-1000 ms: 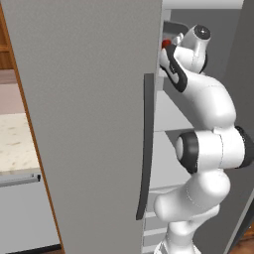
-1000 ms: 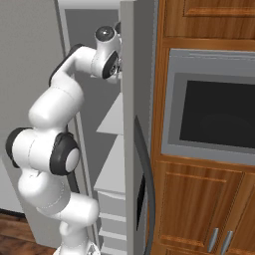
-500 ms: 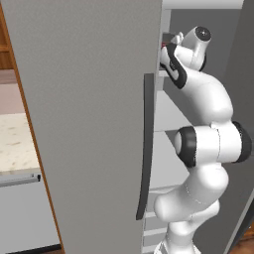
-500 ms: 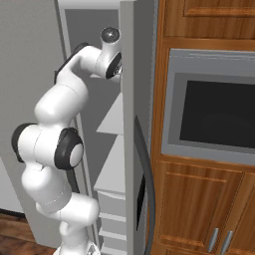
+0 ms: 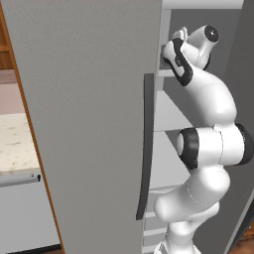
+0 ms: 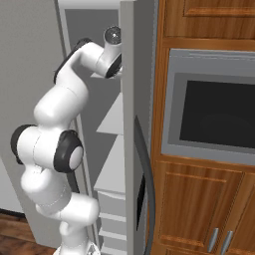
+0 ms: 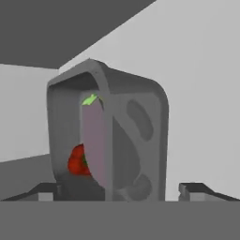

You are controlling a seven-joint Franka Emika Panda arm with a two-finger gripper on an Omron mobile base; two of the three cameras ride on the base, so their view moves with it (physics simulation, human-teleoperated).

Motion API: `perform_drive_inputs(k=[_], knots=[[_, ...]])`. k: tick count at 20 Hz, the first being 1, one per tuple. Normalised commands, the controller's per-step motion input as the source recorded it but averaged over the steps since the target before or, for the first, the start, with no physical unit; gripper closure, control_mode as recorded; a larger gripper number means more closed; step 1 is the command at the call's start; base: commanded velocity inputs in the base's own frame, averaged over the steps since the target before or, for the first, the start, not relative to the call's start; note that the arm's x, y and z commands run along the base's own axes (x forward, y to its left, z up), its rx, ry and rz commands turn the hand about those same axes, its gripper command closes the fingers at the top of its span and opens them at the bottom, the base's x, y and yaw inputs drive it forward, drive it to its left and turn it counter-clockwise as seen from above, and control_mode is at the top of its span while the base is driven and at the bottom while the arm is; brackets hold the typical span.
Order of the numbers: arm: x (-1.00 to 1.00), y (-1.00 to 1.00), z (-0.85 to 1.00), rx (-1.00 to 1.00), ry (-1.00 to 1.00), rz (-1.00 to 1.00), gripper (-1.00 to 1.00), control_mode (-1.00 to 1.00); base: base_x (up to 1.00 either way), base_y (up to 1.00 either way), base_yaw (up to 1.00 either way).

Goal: Take the eggplant and bell pepper out of the freezer and place them in the tupperware container on the counter. Then put the tupperware containing the vegetables back in the freezer.

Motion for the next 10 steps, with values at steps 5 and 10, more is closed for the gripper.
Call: perform_drive_inputs(k=[5, 10], knots=[[-0.68, 0.00, 0.30, 0.00, -0.34, 0.09, -1.00, -1.00, 0.00, 0.00, 0.00], [-0.95, 0.12, 0.33, 0.00, -0.24, 0.01, -1.00, -1.00, 0.00, 0.00, 0.00]])
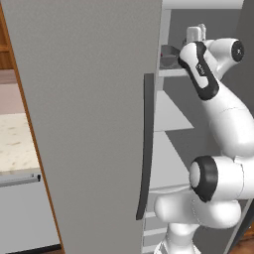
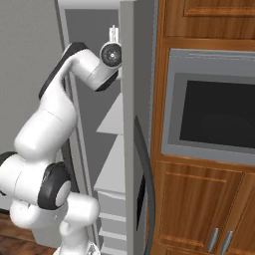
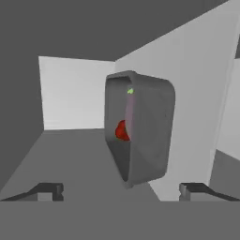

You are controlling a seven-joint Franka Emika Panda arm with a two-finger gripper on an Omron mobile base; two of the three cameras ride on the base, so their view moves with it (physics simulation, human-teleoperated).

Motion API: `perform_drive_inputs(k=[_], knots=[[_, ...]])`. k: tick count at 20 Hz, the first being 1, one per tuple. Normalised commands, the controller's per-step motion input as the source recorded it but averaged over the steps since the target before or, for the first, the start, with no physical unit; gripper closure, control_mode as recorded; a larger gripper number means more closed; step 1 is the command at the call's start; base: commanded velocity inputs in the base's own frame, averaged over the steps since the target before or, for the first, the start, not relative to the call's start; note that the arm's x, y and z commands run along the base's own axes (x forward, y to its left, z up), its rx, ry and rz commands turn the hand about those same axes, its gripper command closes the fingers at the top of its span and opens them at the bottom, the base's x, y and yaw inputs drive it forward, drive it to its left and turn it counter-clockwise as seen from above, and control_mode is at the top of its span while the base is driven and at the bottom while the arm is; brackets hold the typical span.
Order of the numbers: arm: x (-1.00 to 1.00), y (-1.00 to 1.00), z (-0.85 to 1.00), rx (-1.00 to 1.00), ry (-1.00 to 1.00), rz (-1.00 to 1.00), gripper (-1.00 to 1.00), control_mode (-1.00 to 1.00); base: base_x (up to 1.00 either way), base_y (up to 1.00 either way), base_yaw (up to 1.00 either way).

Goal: Take the eggplant and bell pepper out of the freezer and place them in the tupperware container on the counter. Then put the tupperware containing the vegetables back in the freezer.

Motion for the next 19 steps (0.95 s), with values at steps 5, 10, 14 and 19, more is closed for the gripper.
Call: perform_drive_inputs(k=[5, 10, 14, 19], knots=[[-1.00, 0.40, 0.47, 0.00, -0.05, 0.00, -1.00, -1.00, 0.00, 0.00, 0.00], [-1.00, 0.44, 0.60, 0.01, 0.01, 0.00, -1.00, -1.00, 0.00, 0.00, 0.00], [-1.00, 0.36, 0.57, 0.01, 0.08, 0.00, -1.00, -1.00, 0.00, 0.00, 0.00], [-1.00, 0.25, 0.31, 0.00, 0.11, -0.05, -1.00, -1.00, 0.00, 0.00, 0.00]])
